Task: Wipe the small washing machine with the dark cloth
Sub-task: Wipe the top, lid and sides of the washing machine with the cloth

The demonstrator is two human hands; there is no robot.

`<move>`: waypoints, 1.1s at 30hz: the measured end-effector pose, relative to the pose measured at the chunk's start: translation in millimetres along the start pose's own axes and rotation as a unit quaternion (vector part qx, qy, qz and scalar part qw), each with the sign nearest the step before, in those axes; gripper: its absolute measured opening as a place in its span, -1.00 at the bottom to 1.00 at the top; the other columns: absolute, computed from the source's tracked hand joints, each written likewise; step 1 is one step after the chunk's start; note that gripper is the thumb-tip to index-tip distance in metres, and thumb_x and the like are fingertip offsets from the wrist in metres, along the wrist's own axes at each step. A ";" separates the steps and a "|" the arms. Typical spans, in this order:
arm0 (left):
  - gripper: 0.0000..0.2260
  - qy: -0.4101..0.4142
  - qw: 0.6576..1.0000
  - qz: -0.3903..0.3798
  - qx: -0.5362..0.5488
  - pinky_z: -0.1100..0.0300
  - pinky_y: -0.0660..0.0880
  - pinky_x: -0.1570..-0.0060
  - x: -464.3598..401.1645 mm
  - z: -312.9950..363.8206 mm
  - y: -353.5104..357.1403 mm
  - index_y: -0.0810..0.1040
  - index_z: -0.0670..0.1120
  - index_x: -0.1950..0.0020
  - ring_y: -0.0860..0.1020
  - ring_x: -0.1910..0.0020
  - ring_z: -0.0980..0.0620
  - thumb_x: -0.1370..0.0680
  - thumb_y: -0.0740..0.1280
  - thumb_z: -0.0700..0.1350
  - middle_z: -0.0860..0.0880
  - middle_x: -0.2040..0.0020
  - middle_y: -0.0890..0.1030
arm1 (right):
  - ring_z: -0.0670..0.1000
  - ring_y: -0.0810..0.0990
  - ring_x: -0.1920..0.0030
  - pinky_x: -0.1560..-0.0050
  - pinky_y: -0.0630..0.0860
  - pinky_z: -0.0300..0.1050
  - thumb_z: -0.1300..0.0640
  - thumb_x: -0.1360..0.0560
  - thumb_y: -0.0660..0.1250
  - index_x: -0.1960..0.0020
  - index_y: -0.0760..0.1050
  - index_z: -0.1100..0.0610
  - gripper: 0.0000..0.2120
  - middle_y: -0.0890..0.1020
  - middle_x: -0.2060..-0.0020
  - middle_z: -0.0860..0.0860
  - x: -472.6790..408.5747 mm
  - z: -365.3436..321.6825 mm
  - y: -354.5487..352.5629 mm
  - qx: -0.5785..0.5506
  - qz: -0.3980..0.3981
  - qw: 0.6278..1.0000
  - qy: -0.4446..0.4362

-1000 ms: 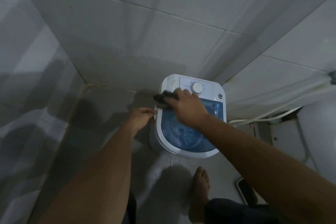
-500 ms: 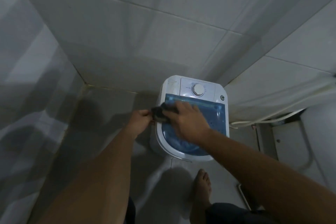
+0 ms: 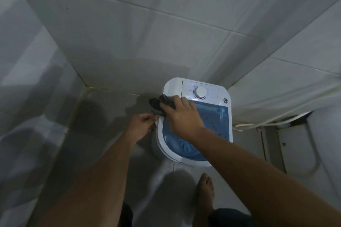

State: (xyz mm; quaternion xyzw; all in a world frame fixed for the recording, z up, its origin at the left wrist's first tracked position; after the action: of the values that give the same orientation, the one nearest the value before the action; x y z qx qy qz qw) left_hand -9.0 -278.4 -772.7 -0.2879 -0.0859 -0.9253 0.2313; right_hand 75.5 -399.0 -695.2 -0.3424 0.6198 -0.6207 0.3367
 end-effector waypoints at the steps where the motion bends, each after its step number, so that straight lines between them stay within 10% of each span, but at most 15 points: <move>1: -0.82 0.009 1.000 0.006 -0.004 -0.19 0.57 -0.10 1.3 0.1 0.4 0.66 -0.05 0.22 0.58 0.13 -0.15 -0.56 0.38 -0.24 -0.27 0.15 0.65 | 0.24 0.45 -0.08 -0.04 0.45 0.17 0.06 -0.45 0.33 -0.40 0.46 -0.02 -0.49 0.47 -0.18 0.17 -4.9 6.9 -1.0 0.007 0.002 1.000 0.000; 8: -0.78 0.023 0.999 0.013 -0.025 -0.24 0.56 -0.14 7.8 5.8 -1.2 0.67 0.06 0.21 0.59 0.14 -0.12 -0.55 0.39 -0.21 -0.41 0.02 0.66 | 0.24 0.37 -0.22 -0.16 0.36 0.18 0.13 -0.50 0.26 -0.37 0.44 -0.02 -0.56 0.38 -0.27 0.17 -93.6 50.0 -16.1 0.033 -0.030 0.980 0.192; 16: -0.80 0.003 1.000 0.004 -0.016 -0.33 0.55 -0.11 -5.9 -13.9 -6.1 0.70 -0.08 0.28 0.60 0.21 -0.11 -0.39 0.48 0.05 -0.25 0.27 0.67 | 0.24 0.48 -0.04 0.05 0.46 0.10 0.00 -0.35 0.41 -0.25 0.56 -0.01 -0.54 0.50 -0.10 0.17 -22.4 -13.1 1.1 0.009 -0.015 1.000 -0.021; 23: -0.75 0.008 1.000 0.006 -0.013 -0.27 0.57 -0.13 -0.8 -4.8 -4.7 0.74 0.11 0.29 0.60 0.20 -0.10 -0.52 0.43 -0.18 -0.17 0.25 0.66 | 0.24 0.38 -0.22 -0.15 0.39 0.16 0.15 -0.46 0.31 -0.36 0.46 0.02 -0.54 0.38 -0.27 0.17 -88.1 50.5 -18.2 0.031 -0.036 0.980 0.193; 29: -0.73 0.008 1.000 0.012 -0.007 -0.23 0.56 -0.12 0.3 -1.9 -2.2 0.72 0.03 0.33 0.56 0.18 -0.09 -0.53 0.42 -0.23 -0.24 0.21 0.63 | 0.24 0.41 -0.19 -0.15 0.47 0.20 0.11 -0.47 0.29 -0.40 0.43 -0.02 -0.50 0.41 -0.25 0.16 -17.3 9.4 -7.2 -0.036 -0.031 0.990 0.133; 33: -0.87 0.007 1.000 0.011 -0.023 0.14 0.65 0.17 2.4 1.3 -2.7 0.69 -0.23 -0.03 0.61 0.23 -0.11 -0.56 0.36 -0.28 -0.24 0.10 0.66 | 0.21 0.49 -0.06 -0.03 0.49 0.16 0.00 -0.49 0.21 -0.40 0.46 -0.06 -0.53 0.49 -0.15 0.15 65.3 -12.4 6.7 -0.077 -0.024 0.995 0.054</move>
State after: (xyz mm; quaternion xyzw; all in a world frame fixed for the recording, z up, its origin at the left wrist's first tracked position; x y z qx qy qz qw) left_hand -11.4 -276.6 -770.3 -0.2879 -0.0597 -0.9265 0.2350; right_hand 29.9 -447.4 -701.4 -0.3484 0.6748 -0.5962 0.2604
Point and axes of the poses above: each hand's wrist, its own x-axis away from the middle knuckle, its own y-axis out of the palm, z = x × y, the point moved 5 cm from there along -x, towards the middle knuckle
